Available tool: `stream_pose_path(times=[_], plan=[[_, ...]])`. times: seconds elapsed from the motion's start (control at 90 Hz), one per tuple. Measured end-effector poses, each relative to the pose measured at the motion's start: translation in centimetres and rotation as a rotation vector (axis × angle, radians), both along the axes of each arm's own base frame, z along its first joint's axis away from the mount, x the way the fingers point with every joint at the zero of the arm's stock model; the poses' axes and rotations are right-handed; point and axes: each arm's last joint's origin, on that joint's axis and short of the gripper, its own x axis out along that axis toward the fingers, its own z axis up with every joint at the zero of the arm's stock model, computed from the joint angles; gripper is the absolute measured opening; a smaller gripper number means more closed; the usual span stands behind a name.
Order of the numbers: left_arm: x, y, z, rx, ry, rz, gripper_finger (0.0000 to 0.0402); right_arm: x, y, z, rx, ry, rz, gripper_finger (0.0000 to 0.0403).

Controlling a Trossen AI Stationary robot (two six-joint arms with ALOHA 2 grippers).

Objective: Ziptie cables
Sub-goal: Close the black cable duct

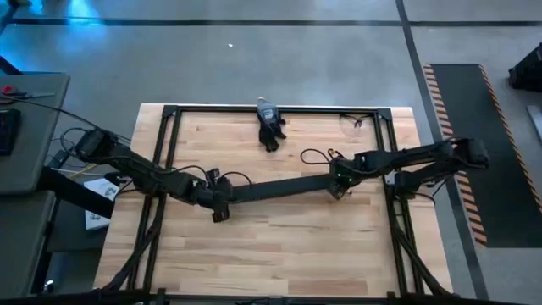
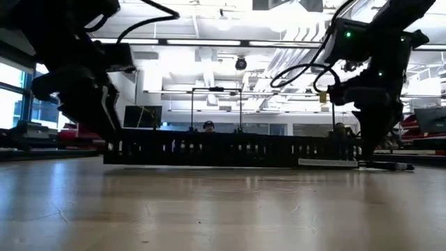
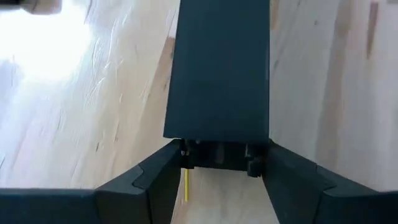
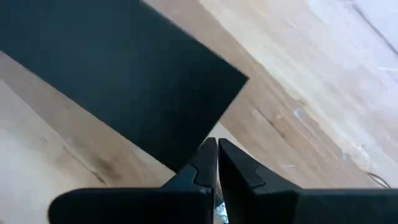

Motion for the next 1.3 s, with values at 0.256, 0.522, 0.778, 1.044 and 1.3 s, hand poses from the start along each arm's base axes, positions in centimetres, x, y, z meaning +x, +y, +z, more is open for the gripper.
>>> stream_pose_path(times=[0.256, 0.522, 0.778, 1.044, 1.3], plan=[[-0.1, 0.0, -0.1, 0.001, 0.014, -0.021, 0.0190, -0.7, -0.2, 1.8, -0.050, 0.124, -0.062, 0.0000], [-0.1, -0.1, -0.2, 0.001, 0.012, -0.046, 0.0190, 1.4, -0.2, 0.5, -0.014, -0.076, -0.039, 0.0000], [-0.1, 0.0, -0.2, 0.002, 0.007, -0.024, 0.0190, 1.4, -0.2, 1.8, -0.044, -0.015, -0.031, 0.0000], [-0.1, 0.0, -0.1, -0.001, 0.006, -0.007, 0.0190, -0.8, 0.0, 1.5, -0.023, 0.218, -0.058, 0.0000], [-0.3, 0.0, -0.2, -0.062, 0.026, 0.022, 0.0205, -0.6, 0.0, 1.5, -0.029, 0.192, -0.057, 0.0000]])
